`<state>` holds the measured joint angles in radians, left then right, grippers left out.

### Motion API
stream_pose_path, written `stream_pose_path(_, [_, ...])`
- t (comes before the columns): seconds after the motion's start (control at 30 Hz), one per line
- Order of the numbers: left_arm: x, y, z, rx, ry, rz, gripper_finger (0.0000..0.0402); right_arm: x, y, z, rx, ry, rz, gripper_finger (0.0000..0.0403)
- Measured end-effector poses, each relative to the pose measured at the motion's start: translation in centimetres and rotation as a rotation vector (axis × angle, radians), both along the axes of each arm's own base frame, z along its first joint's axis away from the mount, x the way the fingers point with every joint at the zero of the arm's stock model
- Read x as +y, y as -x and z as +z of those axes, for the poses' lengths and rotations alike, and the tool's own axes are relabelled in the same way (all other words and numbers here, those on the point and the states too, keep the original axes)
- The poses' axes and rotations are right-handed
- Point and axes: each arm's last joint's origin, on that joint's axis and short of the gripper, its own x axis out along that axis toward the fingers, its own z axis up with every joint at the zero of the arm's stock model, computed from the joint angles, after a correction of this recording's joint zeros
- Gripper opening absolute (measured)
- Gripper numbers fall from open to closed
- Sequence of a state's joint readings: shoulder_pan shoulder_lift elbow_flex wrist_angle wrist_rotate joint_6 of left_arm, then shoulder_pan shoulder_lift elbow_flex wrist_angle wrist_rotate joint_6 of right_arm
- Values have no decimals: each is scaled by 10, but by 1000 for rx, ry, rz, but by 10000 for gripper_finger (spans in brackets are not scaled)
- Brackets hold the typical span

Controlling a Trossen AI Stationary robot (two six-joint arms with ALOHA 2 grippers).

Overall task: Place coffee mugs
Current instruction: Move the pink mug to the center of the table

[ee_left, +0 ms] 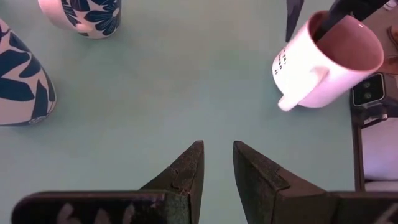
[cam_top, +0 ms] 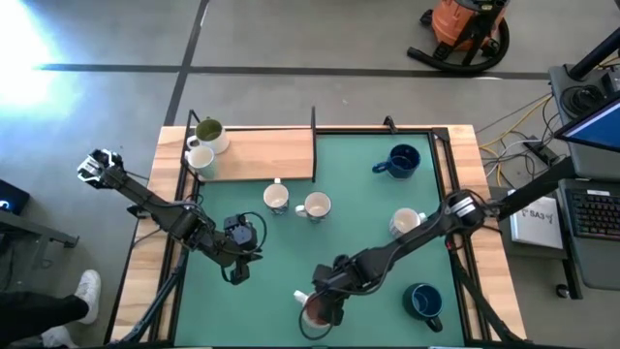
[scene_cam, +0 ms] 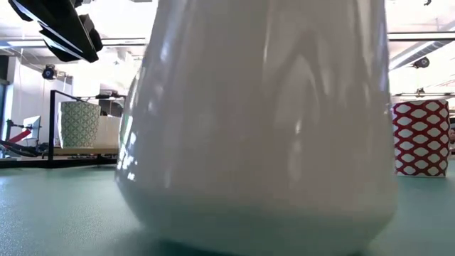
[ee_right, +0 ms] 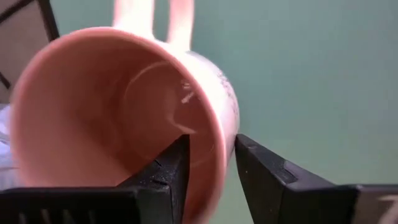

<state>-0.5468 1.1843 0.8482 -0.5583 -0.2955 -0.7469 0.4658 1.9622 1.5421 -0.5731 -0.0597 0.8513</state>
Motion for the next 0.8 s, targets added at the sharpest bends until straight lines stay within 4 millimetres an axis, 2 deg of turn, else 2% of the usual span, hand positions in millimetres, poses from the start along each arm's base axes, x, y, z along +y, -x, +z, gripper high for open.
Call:
stream_pose_path(0.1, [0, 0, 0, 1, 3, 3, 68, -3, -3, 1, -10, 6, 12, 94])
stream_pose_path(0.3, [0, 1, -1, 8, 2, 5, 68, -15, -9, 3, -18, 31, 28, 23])
stream_pose_path(0.5, [0, 2, -2, 24, -8, 5, 68, -37, -24, 10, -71, 50, 30, 19])
stream_pose_path(0.8, [1, 3, -3, 39, -17, 5, 68, -94, -42, 13, -94, 119, -9, 17])
